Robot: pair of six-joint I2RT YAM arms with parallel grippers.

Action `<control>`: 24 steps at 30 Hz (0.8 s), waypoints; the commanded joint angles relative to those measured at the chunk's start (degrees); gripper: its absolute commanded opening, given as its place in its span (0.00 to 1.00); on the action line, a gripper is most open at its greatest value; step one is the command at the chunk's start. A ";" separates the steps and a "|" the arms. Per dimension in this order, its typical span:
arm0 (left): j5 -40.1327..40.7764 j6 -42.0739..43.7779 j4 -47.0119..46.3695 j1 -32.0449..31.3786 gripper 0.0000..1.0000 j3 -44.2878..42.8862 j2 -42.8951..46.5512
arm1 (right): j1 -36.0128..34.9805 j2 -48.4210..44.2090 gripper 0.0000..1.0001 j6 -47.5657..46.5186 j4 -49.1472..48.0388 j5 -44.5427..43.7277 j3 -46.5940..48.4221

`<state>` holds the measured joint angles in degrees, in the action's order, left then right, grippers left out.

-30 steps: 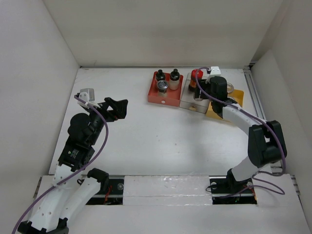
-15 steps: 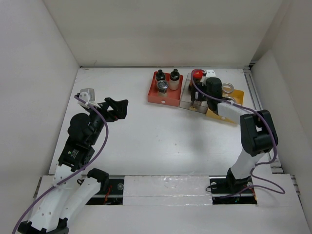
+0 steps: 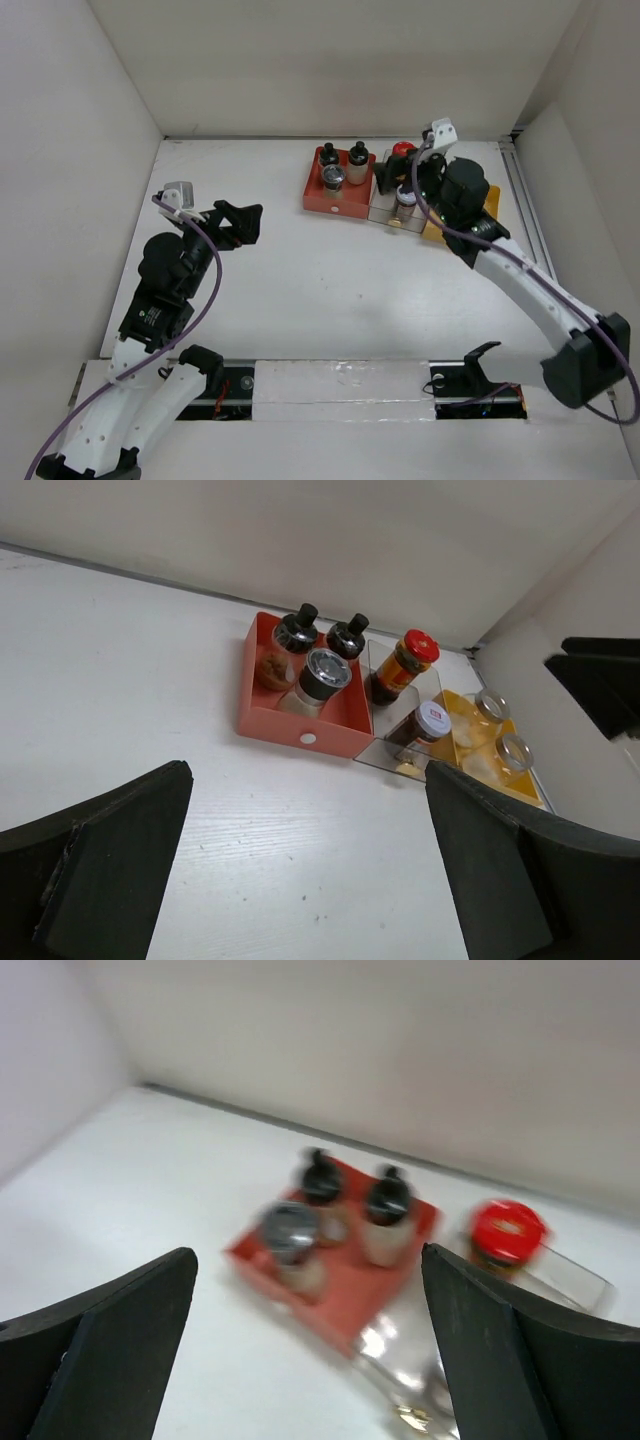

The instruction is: Organize the condiment bottles

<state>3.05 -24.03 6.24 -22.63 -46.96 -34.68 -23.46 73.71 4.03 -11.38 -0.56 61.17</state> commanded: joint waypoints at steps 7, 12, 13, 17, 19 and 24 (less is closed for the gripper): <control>0.73 -0.40 -2.46 0.31 1.00 -1.47 3.73 | -16.77 -12.01 0.92 -2.46 4.87 19.17 -10.53; 1.43 -0.40 -2.99 0.31 1.00 -1.47 5.67 | -26.89 -9.91 0.28 -0.79 6.37 15.77 -15.98; 2.04 -0.40 -2.99 0.31 1.00 -1.47 5.67 | -28.12 -9.12 0.20 -0.78 5.50 14.81 -16.69; 2.58 -0.93 -2.99 0.31 1.00 -0.95 6.81 | -31.91 -6.31 0.00 0.45 0.76 10.49 -19.33; 3.19 -0.93 -2.99 0.31 1.00 -0.94 6.81 | -32.61 -3.33 0.00 1.06 -0.40 9.00 -20.12; 3.19 -0.93 -2.99 0.31 1.00 -0.94 7.34 | -35.42 -0.68 0.01 1.59 -2.33 5.05 -20.12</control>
<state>5.65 -24.56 5.82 -22.63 -46.96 -28.21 -57.36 73.10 4.62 -7.94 7.99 41.17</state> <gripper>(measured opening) 0.997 0.012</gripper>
